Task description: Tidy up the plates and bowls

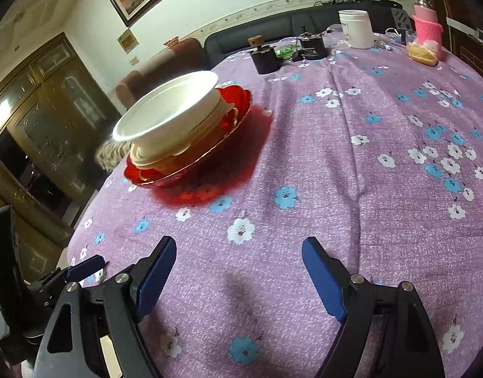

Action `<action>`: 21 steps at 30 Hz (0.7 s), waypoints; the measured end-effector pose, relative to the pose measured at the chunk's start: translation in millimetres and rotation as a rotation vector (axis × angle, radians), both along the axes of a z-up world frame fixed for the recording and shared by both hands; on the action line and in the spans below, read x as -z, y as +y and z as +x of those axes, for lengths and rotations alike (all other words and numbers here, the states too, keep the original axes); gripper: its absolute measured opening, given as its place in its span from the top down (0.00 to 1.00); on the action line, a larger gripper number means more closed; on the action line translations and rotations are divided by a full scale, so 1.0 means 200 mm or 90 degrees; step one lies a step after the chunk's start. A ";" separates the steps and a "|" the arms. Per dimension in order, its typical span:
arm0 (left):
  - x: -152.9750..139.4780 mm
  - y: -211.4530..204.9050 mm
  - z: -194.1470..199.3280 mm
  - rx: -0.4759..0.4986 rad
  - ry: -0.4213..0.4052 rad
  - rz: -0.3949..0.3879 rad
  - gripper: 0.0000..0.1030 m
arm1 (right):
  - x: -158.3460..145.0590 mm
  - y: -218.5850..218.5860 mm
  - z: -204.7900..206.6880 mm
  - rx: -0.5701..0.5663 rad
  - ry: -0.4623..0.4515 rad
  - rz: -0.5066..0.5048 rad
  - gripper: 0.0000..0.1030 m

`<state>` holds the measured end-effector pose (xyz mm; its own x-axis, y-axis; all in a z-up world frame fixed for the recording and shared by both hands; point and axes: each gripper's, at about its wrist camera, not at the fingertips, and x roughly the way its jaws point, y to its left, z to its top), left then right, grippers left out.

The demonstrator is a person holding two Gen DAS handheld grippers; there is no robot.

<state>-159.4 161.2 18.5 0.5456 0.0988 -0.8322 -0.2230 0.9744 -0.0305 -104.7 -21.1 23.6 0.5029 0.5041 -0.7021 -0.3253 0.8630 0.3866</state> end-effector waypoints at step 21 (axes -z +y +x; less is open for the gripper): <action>0.00 0.02 -0.03 -0.011 -0.008 -0.024 0.20 | -0.01 0.05 -0.02 -0.009 -0.010 -0.028 0.17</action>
<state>-164.7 165.0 18.6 0.5550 0.0771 -0.8283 -0.2391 0.9685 -0.0701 -108.8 -11.0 24.7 0.5071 0.4798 -0.7160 -0.3430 0.8744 0.3431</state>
